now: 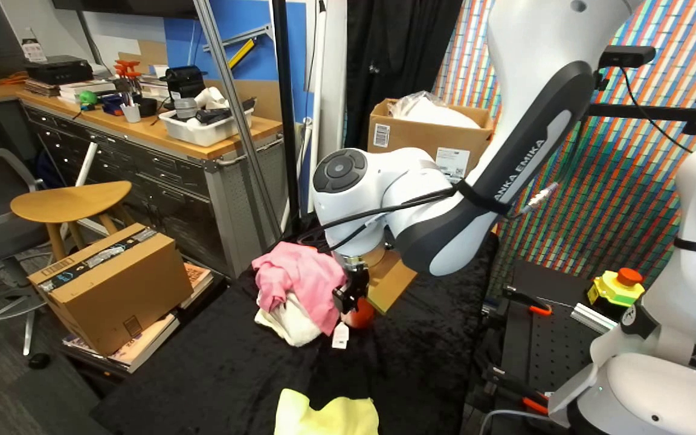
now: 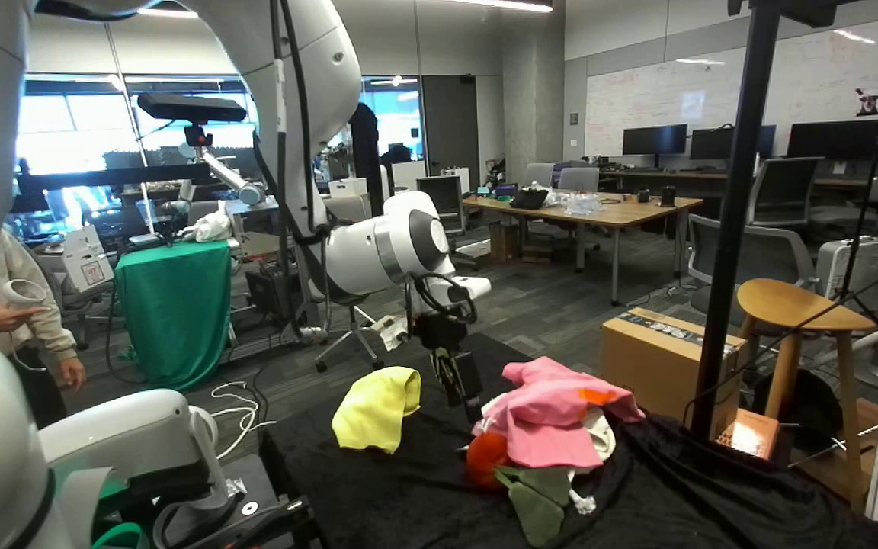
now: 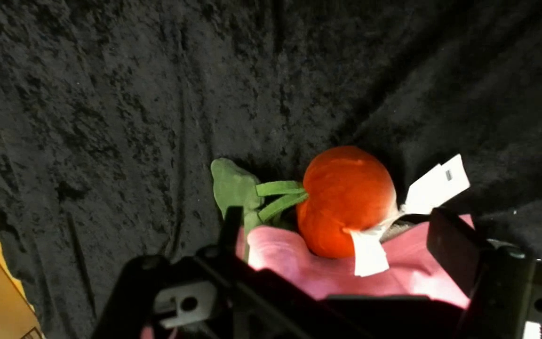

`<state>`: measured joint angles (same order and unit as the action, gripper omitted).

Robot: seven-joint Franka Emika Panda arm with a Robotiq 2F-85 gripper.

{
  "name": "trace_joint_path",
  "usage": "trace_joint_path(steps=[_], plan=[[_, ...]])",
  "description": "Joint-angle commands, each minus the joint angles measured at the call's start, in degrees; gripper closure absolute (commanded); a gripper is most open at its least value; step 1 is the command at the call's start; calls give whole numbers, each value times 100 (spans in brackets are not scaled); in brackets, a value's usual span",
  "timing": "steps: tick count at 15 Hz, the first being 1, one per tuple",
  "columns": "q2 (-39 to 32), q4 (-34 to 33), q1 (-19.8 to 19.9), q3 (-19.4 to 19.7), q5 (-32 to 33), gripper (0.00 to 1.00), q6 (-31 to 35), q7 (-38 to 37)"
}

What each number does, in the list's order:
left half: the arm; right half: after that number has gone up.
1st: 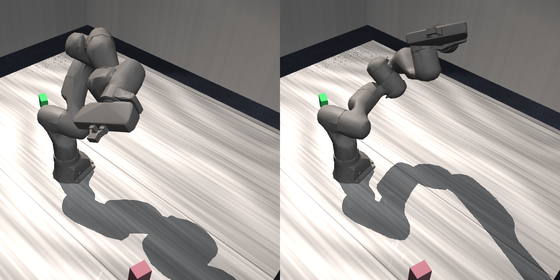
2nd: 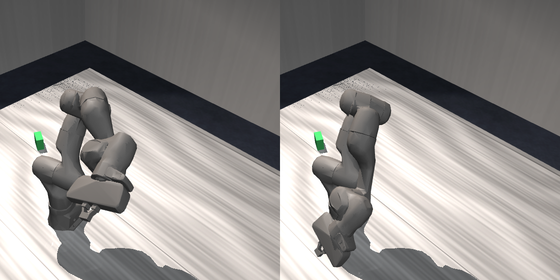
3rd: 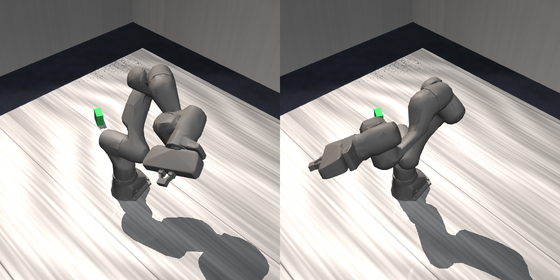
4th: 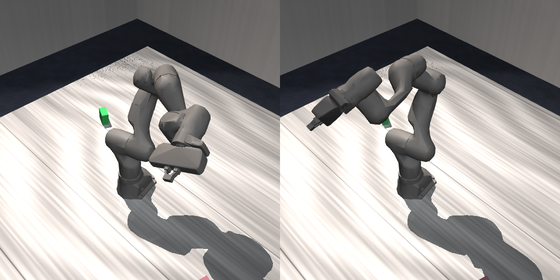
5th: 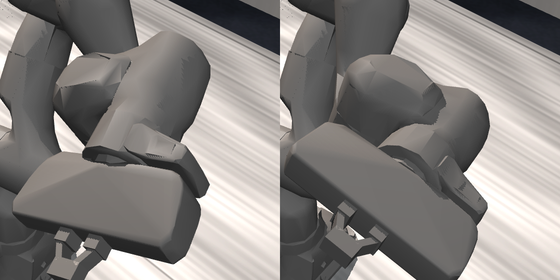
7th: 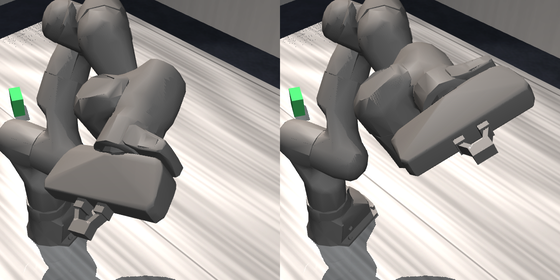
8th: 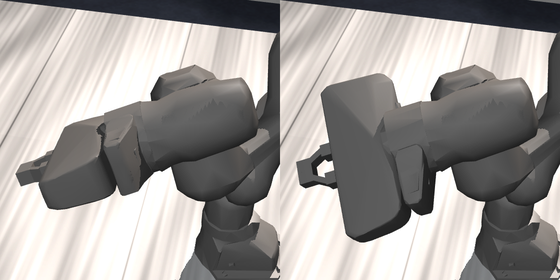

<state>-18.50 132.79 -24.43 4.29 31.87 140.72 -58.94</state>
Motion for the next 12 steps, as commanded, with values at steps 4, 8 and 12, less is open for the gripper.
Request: trace_joint_path(steps=[4, 8, 12], plan=[[670, 505, 284, -714, 597, 0, 159, 967], [436, 337, 181, -1158, 656, 0, 198, 1464], [80, 48, -12, -1503, 579, 0, 230, 1551]])
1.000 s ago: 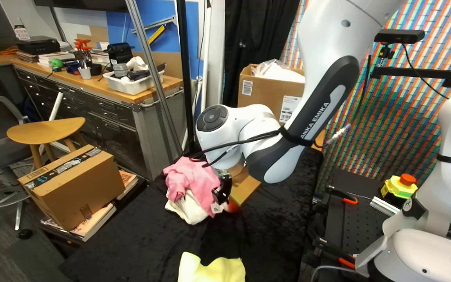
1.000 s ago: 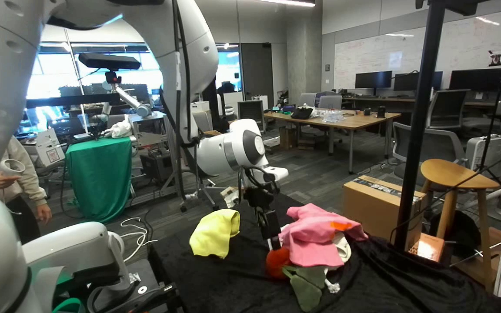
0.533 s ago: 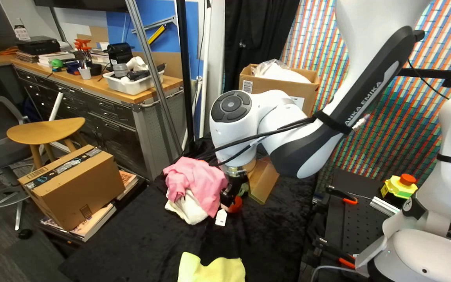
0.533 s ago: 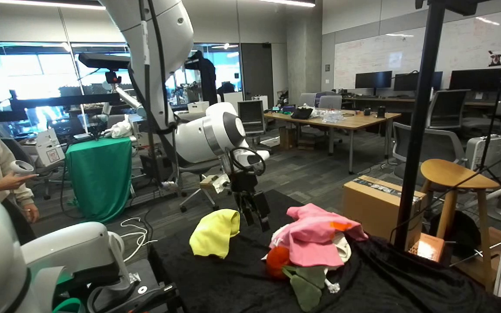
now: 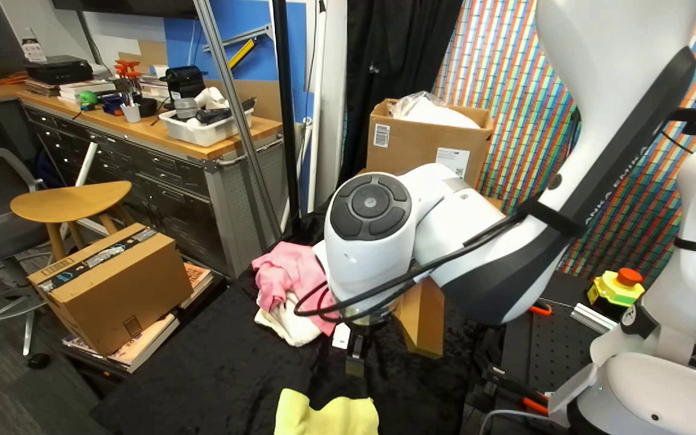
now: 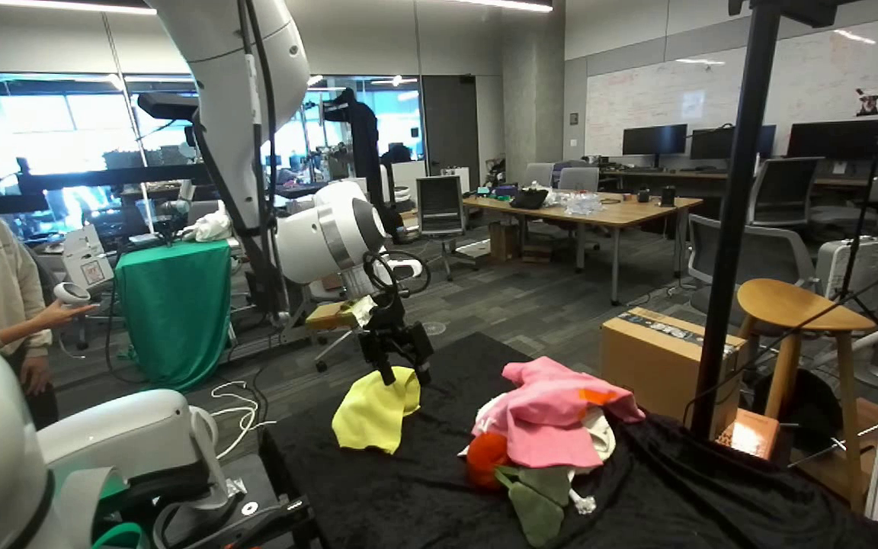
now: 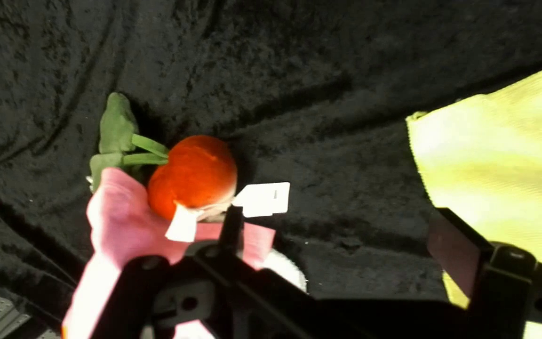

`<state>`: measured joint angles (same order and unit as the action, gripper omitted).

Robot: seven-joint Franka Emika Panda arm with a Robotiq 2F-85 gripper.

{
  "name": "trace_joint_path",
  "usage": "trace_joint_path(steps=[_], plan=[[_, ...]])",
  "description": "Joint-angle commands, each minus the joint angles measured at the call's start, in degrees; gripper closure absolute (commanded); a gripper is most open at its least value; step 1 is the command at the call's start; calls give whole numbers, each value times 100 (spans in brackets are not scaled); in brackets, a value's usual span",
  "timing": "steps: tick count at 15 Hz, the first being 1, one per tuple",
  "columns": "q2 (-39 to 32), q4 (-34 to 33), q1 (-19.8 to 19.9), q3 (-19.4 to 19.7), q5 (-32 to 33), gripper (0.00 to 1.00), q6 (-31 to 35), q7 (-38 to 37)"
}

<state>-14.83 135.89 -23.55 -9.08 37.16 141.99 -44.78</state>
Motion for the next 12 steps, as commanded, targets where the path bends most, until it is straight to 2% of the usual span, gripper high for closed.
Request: trace_joint_path(steps=[1, 7, 12], plan=[[-411, -358, -176, -241, 21, 0, 158, 102], [-1176, -1063, -632, -223, -71, 0, 721, -180], [-1803, -1622, -731, -119, -573, 0, 896, 57]])
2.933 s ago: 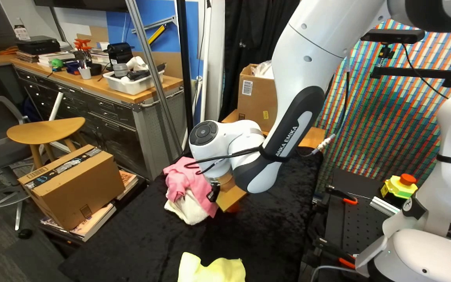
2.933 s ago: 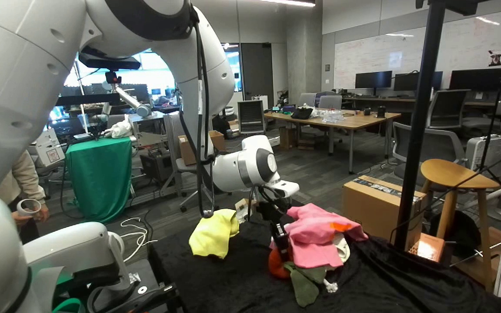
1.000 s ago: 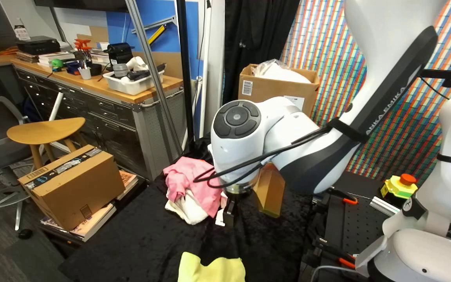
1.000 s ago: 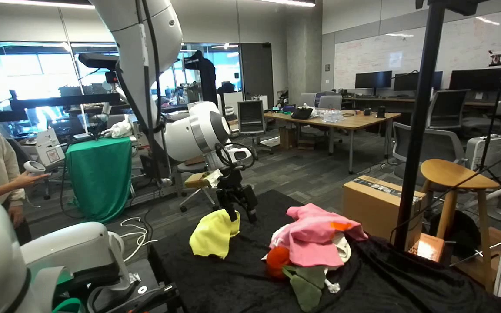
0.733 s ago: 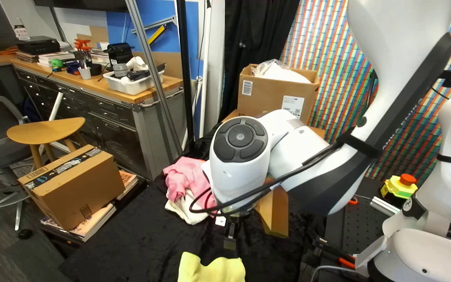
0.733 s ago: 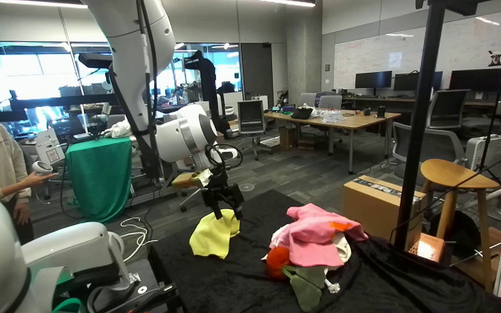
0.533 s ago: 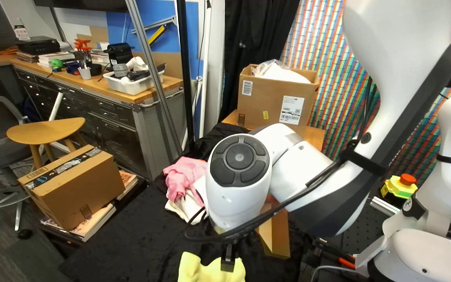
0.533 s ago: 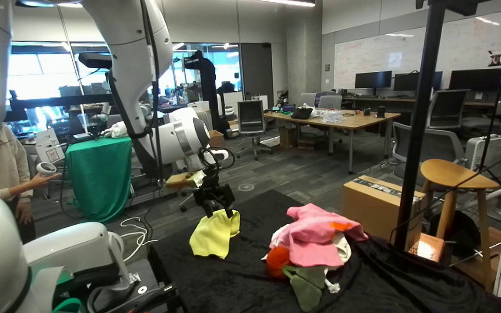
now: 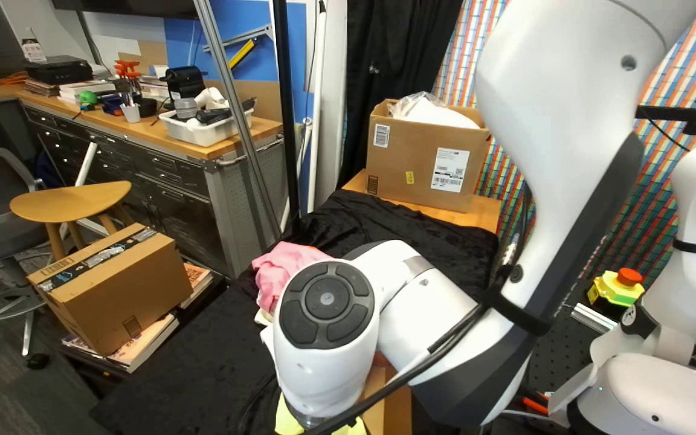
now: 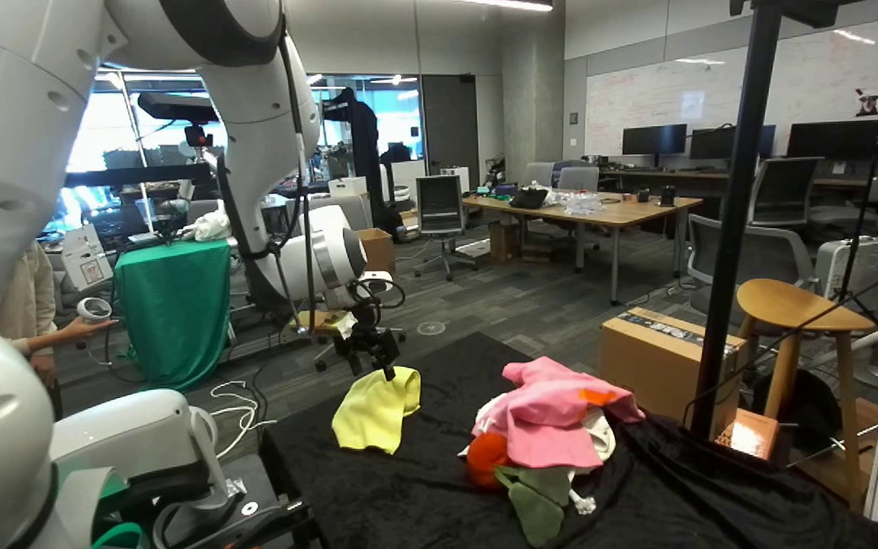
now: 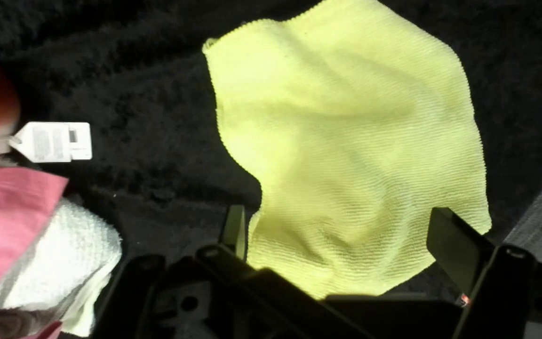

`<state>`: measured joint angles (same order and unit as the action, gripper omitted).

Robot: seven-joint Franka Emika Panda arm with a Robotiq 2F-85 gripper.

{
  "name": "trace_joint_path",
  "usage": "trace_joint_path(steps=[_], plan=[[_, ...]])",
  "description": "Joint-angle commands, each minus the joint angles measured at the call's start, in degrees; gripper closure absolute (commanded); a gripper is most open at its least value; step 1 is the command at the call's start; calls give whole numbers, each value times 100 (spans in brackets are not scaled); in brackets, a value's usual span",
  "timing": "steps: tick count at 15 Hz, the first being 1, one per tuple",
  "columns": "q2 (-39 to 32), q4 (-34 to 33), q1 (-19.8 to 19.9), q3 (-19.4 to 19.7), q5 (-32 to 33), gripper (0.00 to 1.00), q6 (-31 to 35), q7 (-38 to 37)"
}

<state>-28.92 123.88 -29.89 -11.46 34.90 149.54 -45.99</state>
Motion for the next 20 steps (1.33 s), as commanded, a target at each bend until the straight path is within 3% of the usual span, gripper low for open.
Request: trace_joint_path(steps=[1, 9, 16, 17, 18, 20], plan=[[-485, -484, -81, 118, -513, 0, 190, 269], [-1080, -1034, -89, 194, -1760, 0, 367, 1025], [-1270, -1257, -99, 289, -2380, 0, 268, 1494], [-1282, -1273, -103, 309, -2433, 25, 227, 1529], [-1276, -1267, -93, 309, -2498, 27, 212, 1584], [-1335, -1309, -91, 351, -2587, 44, 198, 1652]])
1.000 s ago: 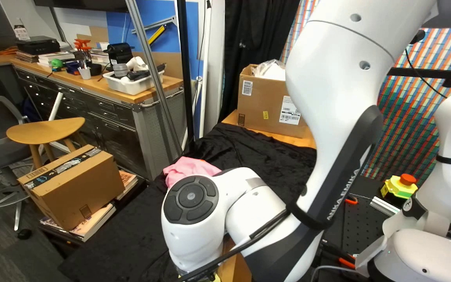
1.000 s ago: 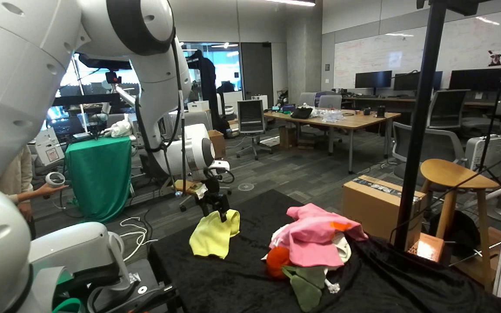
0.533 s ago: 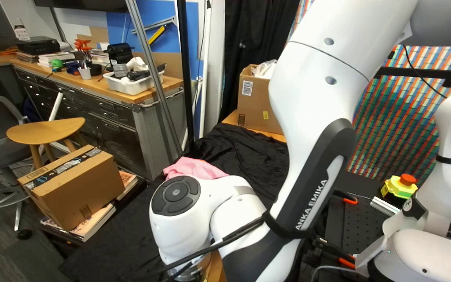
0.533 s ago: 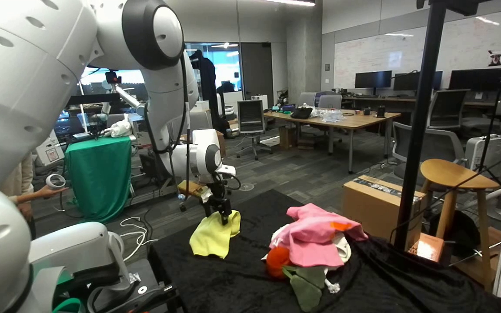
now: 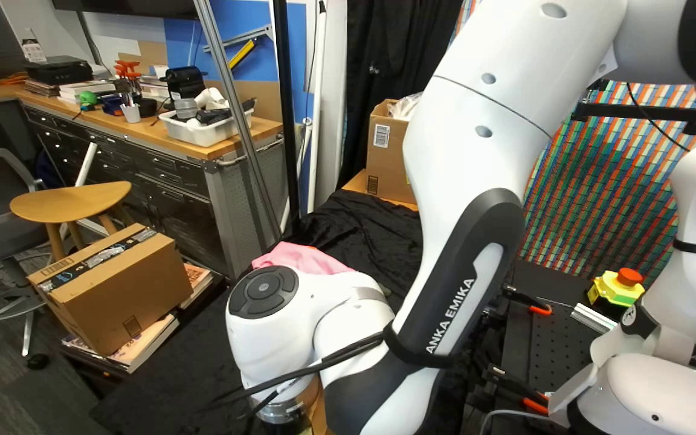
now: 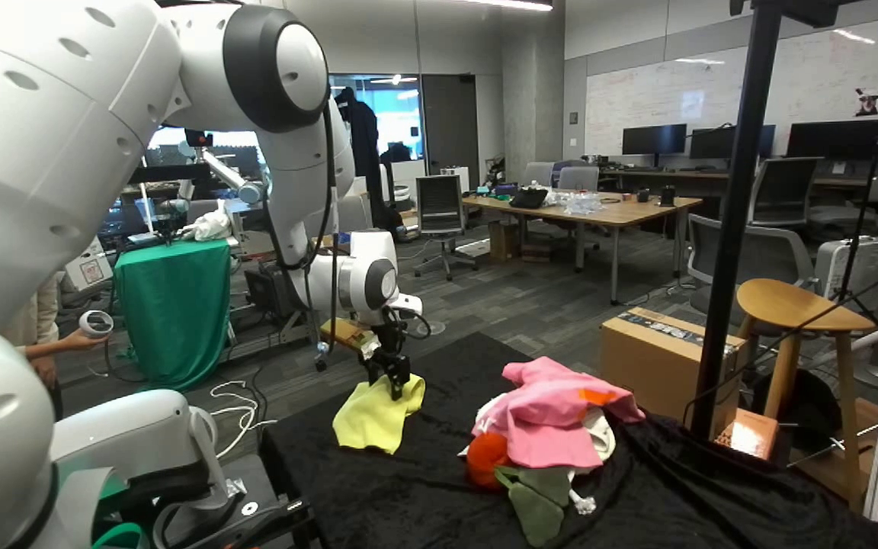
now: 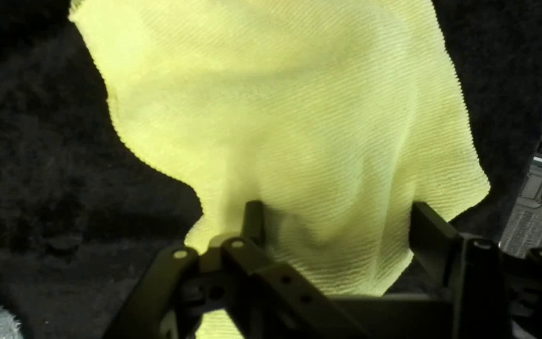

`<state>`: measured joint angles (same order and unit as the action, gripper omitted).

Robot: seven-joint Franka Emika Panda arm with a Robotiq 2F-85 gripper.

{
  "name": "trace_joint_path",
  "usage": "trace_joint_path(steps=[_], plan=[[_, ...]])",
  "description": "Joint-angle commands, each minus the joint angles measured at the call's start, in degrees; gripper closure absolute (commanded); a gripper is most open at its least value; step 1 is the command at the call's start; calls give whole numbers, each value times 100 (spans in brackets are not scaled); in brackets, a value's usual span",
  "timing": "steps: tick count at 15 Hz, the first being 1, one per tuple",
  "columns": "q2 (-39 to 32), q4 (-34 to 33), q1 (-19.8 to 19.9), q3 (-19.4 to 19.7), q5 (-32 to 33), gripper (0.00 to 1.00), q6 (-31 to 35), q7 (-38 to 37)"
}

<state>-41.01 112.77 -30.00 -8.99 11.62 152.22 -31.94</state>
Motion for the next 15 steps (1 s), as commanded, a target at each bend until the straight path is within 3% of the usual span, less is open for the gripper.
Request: trace_joint_path(steps=[1, 6, 8, 15], plan=[[-108, -179, -73, 103, -301, 51, -80, 275], [-27, -95, -47, 135, -470, 89, -96, 390], [99, 13, -53, 168, -510, 94, -102, 355], [1078, 932, -35, 405, -430, 91, 268, 162]])
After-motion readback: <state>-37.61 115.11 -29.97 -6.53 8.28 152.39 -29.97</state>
